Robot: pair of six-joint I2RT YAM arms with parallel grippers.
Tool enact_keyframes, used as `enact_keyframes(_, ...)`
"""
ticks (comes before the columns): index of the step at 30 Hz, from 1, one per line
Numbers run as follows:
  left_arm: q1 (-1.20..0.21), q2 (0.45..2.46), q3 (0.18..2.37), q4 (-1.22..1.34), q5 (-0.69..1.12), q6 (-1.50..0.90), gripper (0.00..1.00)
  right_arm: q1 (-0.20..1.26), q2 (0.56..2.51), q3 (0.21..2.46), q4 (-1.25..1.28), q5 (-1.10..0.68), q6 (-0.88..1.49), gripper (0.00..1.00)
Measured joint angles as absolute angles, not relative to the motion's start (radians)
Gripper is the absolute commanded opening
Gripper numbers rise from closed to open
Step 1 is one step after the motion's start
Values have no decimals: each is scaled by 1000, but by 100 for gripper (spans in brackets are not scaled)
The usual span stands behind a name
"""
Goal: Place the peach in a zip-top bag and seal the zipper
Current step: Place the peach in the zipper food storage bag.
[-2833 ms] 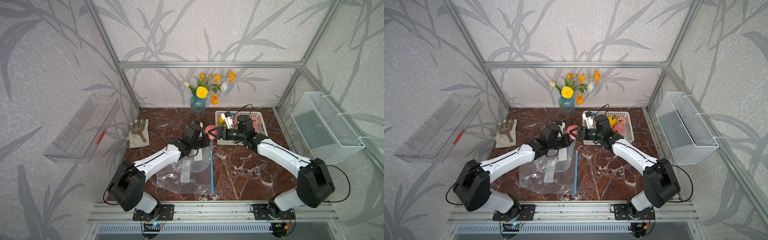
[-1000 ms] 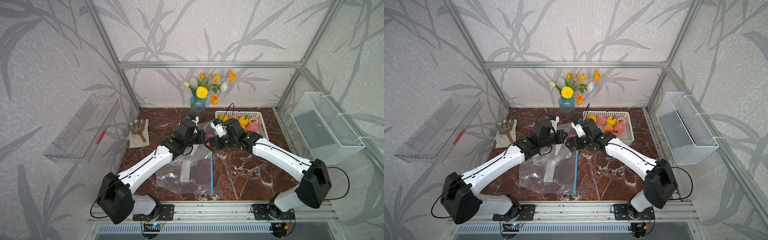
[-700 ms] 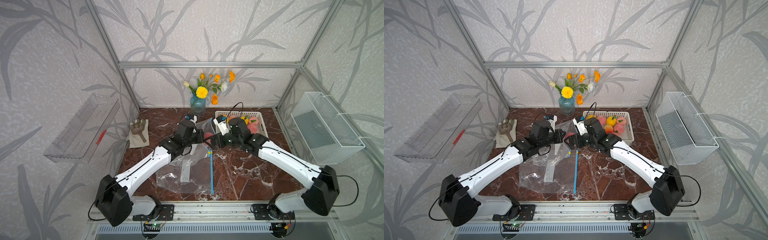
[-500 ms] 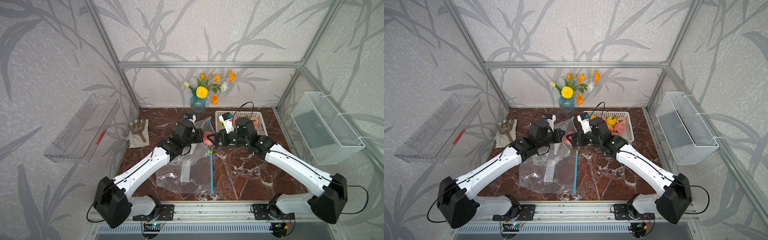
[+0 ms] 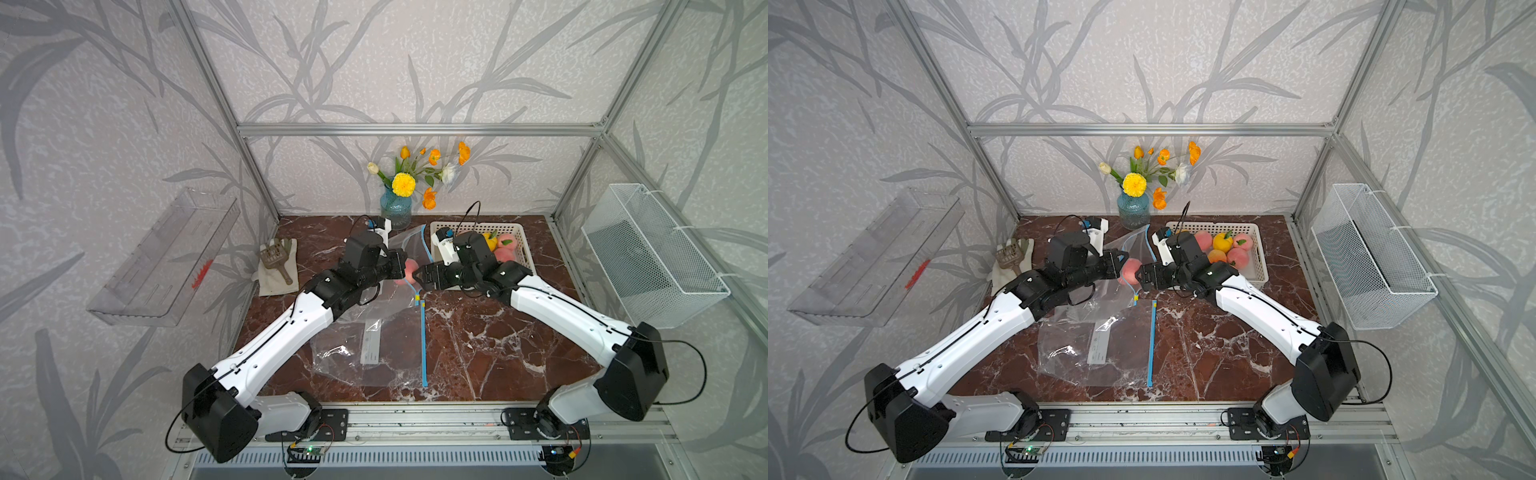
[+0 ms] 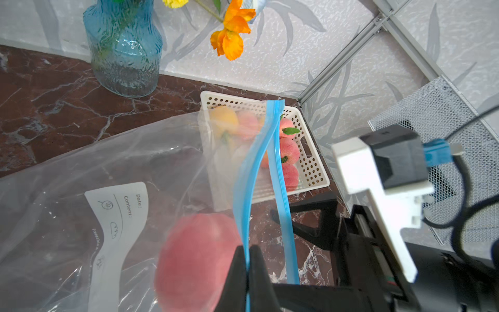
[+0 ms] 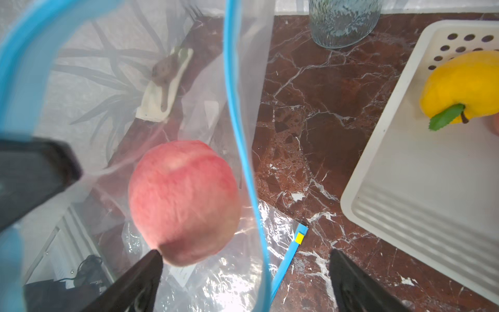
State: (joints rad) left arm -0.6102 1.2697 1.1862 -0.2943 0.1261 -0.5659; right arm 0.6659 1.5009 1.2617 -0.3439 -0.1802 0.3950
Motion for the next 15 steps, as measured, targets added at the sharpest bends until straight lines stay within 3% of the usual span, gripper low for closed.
enact_keyframes(8, -605, 1267, 1210, -375, 42, -548, 0, 643, 1472, 1312, -333, -173, 412, 97)
enact_keyframes(15, -599, 1292, 1210, -395, 37, -553, 0, 498, 1448, 1298, -361, -127, 422, 99)
